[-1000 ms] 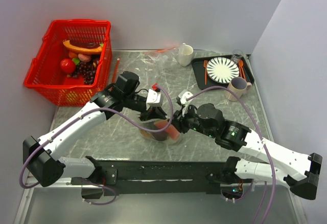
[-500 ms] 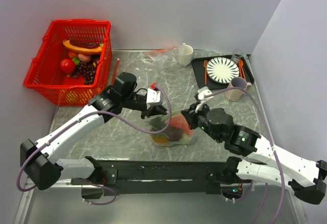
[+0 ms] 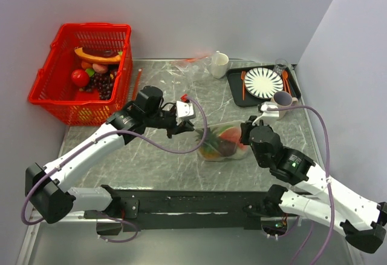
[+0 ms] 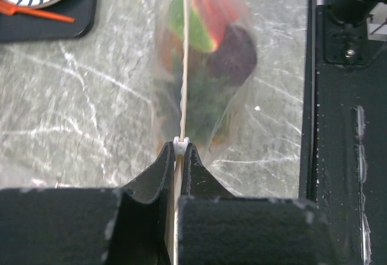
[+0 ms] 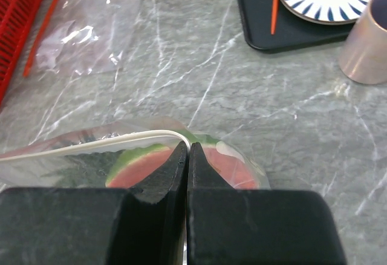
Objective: Place the food in the zip-top bag and seal the zipper
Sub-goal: Zip the zipper food storage bag at the center of the board, then place the zipper food storage bag at the center of the board.
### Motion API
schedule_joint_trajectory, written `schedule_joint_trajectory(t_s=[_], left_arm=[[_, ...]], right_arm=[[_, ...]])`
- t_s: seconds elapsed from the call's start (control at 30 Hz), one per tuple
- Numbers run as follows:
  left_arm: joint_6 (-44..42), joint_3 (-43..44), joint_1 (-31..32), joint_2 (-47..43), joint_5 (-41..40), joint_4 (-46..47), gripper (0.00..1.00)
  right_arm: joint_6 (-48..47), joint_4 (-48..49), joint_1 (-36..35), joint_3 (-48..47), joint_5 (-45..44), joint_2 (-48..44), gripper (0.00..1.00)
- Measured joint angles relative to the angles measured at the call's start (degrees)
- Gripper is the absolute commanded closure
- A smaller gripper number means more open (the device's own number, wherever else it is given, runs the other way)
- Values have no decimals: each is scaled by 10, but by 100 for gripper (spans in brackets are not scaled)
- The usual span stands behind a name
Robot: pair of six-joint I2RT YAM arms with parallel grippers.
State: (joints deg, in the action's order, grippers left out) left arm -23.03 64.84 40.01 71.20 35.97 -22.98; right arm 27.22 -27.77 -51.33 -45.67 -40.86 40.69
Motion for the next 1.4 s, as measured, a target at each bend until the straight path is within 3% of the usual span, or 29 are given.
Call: schedule_joint_trajectory(t_s=[0.87,1.17,1.4], left_arm=[[69,-12,-25,-14,-109,24,99],[88,-19,-50,-19,-142,31,99],[106,-19,-78,-21,-165,33,99]], right_arm=[[42,-19,48,0,15,3,100],[4,18,56,-3,64,46,100],[-26,36,114,-62,151,129,100]])
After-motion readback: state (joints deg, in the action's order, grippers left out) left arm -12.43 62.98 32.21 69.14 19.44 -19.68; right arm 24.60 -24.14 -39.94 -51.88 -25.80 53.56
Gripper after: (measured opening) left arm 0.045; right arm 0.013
